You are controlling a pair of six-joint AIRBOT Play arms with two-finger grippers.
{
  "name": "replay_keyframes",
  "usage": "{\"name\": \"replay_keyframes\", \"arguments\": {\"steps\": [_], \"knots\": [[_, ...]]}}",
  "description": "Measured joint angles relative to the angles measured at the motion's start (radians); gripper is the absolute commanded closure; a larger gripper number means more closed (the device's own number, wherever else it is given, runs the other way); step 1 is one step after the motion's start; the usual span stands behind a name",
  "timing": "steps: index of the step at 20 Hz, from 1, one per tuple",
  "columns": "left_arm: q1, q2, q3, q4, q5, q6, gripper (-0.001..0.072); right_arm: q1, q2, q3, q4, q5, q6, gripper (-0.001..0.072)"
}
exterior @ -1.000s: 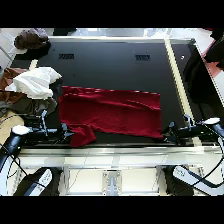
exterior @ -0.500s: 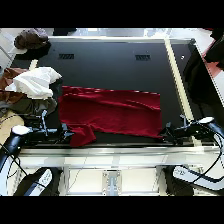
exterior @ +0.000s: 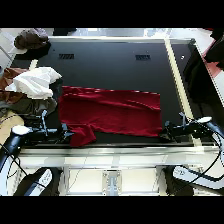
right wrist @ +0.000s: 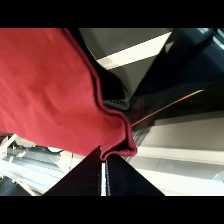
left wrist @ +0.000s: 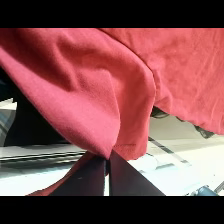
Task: Fold the shirts.
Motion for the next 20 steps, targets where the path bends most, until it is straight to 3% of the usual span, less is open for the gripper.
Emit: {"name": "replay_keyframes", "arguments": {"steps": [4,8,15,20], "knots": [[0.000,0.042,0.021,0.001,-0.004,0.000,0.0699,0.000,0.064,0.029,0.055,0.041,-0.066,0.0702],[0.000,0.188,0.106,0.000,-0.019,-0.001,0.0700,0.000,0.246,0.130,0.058,0.126,-0.090,0.0702],[-0.008,0.447,0.192,-0.014,-0.038,-0.173,0.0704,0.003,0.481,0.291,-0.138,0.198,-0.029,0.0704],[-0.091,0.392,0.245,0.017,0.034,-0.189,0.0704,0.067,0.467,0.315,-0.182,0.134,0.006,0.0704]]}}
